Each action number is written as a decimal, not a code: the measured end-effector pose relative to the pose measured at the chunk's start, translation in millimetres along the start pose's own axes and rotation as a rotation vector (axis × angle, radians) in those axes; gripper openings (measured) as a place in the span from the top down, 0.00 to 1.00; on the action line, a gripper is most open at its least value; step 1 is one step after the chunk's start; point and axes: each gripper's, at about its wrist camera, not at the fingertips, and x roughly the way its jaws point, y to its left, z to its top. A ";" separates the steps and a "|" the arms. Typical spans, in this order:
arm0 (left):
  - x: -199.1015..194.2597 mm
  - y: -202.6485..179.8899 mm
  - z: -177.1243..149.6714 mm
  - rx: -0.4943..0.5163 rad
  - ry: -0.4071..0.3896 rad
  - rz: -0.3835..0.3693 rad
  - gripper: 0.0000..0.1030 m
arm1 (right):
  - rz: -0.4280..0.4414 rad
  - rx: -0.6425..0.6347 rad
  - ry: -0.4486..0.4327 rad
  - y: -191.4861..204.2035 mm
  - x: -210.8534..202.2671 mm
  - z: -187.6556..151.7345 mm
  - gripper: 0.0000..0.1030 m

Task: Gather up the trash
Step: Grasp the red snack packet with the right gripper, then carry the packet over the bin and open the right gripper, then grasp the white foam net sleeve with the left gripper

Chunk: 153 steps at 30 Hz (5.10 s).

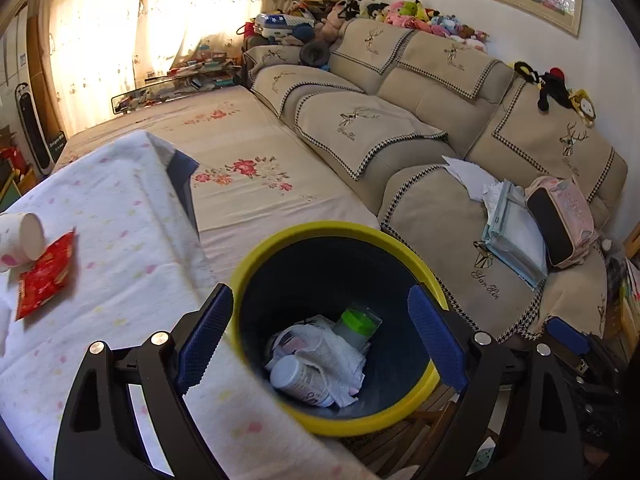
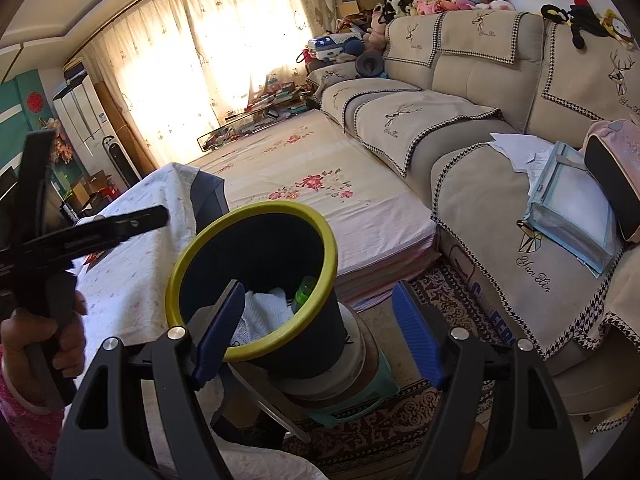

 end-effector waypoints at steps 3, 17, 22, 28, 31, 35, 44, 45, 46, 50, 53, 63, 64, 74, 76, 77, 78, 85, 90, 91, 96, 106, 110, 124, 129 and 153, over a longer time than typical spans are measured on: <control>-35.7 21.0 -8.1 -0.033 -0.045 -0.013 0.12 | 0.012 -0.017 0.007 8.1 2.3 -1.5 0.30; -197.3 217.1 -112.4 -0.252 -0.260 0.374 0.05 | 0.134 -0.202 0.068 126.0 39.1 -1.4 0.30; -220.4 296.0 -142.9 -0.316 -0.283 0.491 0.05 | 0.197 -0.286 0.079 196.8 58.5 6.8 0.30; -221.7 346.0 -175.8 -0.355 -0.292 0.576 0.05 | 0.265 -0.386 0.085 286.4 89.0 26.4 0.30; -221.5 356.1 -179.6 -0.390 -0.281 0.538 0.05 | 0.261 -0.414 0.110 320.4 114.7 32.9 0.30; -223.7 343.4 -179.5 -0.357 -0.300 0.543 0.05 | 0.225 -0.415 0.166 354.3 163.2 41.2 0.31; -217.8 327.5 -174.8 -0.298 -0.285 0.559 0.05 | 0.152 -0.407 0.261 368.3 219.3 36.4 0.44; -217.0 327.9 -175.0 -0.301 -0.282 0.555 0.05 | 0.153 -0.407 0.264 369.1 220.9 35.4 0.46; -216.5 328.4 -175.0 -0.302 -0.281 0.555 0.05 | 0.157 -0.407 0.269 369.1 222.0 34.6 0.49; -215.2 329.1 -176.2 -0.307 -0.279 0.554 0.05 | 0.167 -0.405 0.276 369.5 224.2 33.1 0.55; -213.2 330.0 -176.5 -0.307 -0.273 0.553 0.05 | 0.164 -0.410 0.272 370.7 223.8 32.7 0.67; -209.4 330.1 -176.6 -0.300 -0.259 0.556 0.05 | 0.172 -0.394 0.250 364.4 217.4 35.3 0.87; -208.7 330.3 -176.6 -0.301 -0.256 0.554 0.05 | 0.173 -0.388 0.247 362.8 214.5 35.9 0.88; -209.2 330.7 -177.0 -0.305 -0.260 0.550 0.05 | 0.187 -0.335 0.196 330.2 170.6 37.9 0.90; -208.2 330.4 -176.7 -0.304 -0.260 0.551 0.05 | 0.182 -0.328 0.175 320.6 158.4 38.8 0.90; -208.0 330.3 -176.7 -0.304 -0.259 0.551 0.05 | 0.180 -0.324 0.165 314.7 152.4 39.6 0.90; -207.8 330.1 -176.7 -0.303 -0.259 0.549 0.05 | 0.176 -0.320 0.155 308.6 146.5 40.2 0.90; -208.7 326.0 -177.3 -0.289 -0.269 0.555 0.05 | 0.068 -0.247 0.083 228.6 106.9 46.1 0.89; -208.3 324.6 -177.3 -0.281 -0.268 0.558 0.05 | -0.061 -0.163 0.099 158.1 107.3 44.4 0.89; -208.0 324.3 -177.3 -0.279 -0.267 0.558 0.05 | -0.086 -0.147 0.104 145.8 109.2 43.4 0.89; -204.8 322.8 -176.6 -0.268 -0.257 0.565 0.05 | -0.173 -0.092 0.131 103.9 125.0 38.2 0.87; -199.8 321.1 -176.3 -0.254 -0.239 0.568 0.05 | -0.184 -0.040 0.106 89.7 123.6 29.3 0.51; -195.9 320.2 -174.1 -0.252 -0.231 0.536 0.05 | -0.166 -0.070 0.075 101.9 112.1 27.4 0.47; -139.4 331.9 -99.3 -0.226 -0.067 0.384 0.05 | -0.073 -0.100 0.083 118.3 106.8 22.2 0.46; -107.4 359.0 -68.1 -0.224 -0.039 0.411 0.05 | -0.055 -0.101 0.103 122.2 115.7 19.2 0.46; -60.1 369.8 -63.9 -0.185 0.036 0.326 0.61 | -0.011 -0.099 0.115 129.4 124.7 28.8 0.46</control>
